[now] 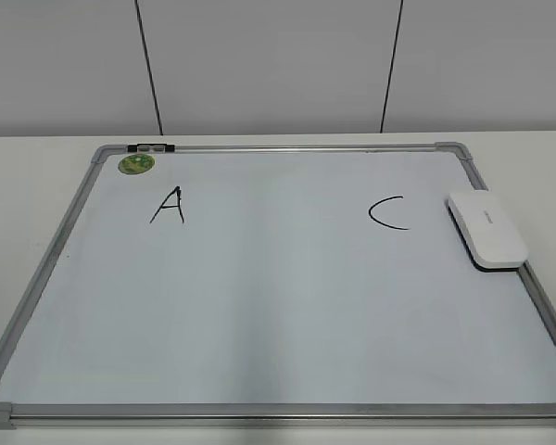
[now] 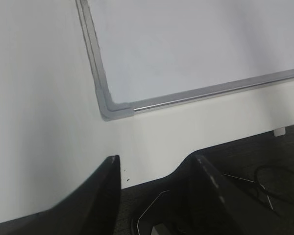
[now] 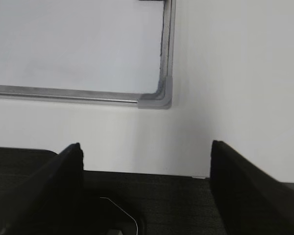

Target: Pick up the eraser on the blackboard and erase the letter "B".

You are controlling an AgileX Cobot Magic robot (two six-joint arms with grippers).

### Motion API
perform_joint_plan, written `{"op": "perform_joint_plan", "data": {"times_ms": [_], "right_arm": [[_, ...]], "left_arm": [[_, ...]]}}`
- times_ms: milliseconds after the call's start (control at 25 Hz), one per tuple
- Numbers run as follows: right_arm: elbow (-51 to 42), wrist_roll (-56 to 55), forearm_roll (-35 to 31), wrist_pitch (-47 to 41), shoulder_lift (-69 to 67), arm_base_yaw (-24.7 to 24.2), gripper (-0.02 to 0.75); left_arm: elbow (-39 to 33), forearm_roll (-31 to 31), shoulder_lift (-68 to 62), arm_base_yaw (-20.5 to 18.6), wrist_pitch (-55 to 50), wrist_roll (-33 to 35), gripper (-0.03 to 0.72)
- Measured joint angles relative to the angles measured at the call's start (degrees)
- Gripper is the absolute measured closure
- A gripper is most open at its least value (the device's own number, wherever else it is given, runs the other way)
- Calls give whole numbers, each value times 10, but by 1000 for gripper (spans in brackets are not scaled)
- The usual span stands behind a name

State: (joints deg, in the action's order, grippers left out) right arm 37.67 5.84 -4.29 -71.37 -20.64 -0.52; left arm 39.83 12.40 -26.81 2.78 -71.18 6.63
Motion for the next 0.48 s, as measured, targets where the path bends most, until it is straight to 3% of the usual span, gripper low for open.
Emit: {"op": "perform_joint_plan", "data": {"times_ms": [240,480], "right_arm": [[-68,-7,25,3,45,0,144],[-87,-8,58,45,48,0,144]], "left_arm": [[-73,-32,72,0,10,-16,335],[-80,-64,83,0,34,-20,335]]}}
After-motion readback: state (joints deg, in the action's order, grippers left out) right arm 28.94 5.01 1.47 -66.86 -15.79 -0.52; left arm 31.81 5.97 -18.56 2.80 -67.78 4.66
